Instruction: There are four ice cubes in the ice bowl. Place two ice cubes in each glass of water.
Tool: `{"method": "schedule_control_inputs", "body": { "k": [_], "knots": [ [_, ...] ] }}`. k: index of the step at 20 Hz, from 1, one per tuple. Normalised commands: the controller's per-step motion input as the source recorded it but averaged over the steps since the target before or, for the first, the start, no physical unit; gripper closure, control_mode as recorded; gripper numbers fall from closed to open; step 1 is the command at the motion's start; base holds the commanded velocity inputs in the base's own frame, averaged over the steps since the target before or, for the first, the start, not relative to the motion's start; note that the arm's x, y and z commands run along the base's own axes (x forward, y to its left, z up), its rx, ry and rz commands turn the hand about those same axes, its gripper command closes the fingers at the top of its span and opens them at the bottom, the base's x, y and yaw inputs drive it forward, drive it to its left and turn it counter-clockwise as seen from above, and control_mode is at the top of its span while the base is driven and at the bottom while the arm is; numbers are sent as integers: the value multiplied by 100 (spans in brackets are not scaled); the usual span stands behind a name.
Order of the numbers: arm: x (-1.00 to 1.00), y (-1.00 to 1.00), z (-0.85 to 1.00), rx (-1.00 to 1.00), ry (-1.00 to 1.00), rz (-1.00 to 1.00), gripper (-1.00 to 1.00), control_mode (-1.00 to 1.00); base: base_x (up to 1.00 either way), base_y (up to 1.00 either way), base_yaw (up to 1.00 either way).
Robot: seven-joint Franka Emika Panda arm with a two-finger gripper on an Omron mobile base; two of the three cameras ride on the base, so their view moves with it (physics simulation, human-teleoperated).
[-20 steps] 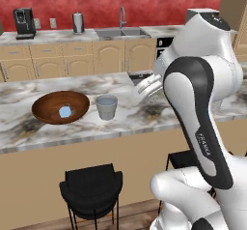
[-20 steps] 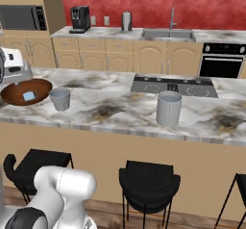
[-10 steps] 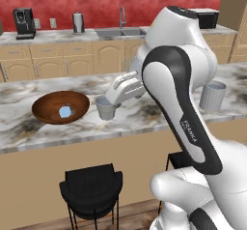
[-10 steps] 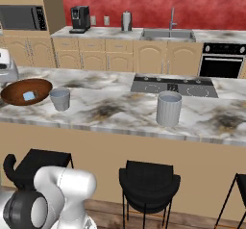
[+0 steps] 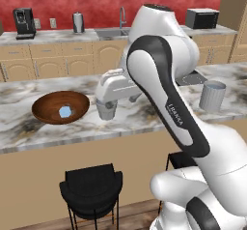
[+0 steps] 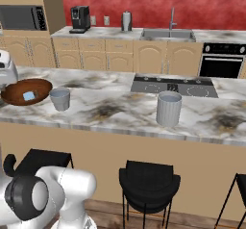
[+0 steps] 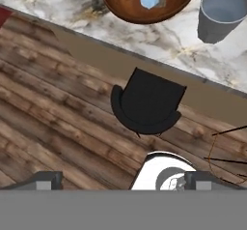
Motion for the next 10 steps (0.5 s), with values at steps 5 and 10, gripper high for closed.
{"method": "schedule_control_inputs", "body": {
  "k": [5, 10],
  "knots": [
    [10, 6, -7, -14, 0, -12, -100, -100, 0, 0, 0],
    [32, 0, -28, -12, 0, -7, -100, -100, 0, 0, 0]
  ]
}}
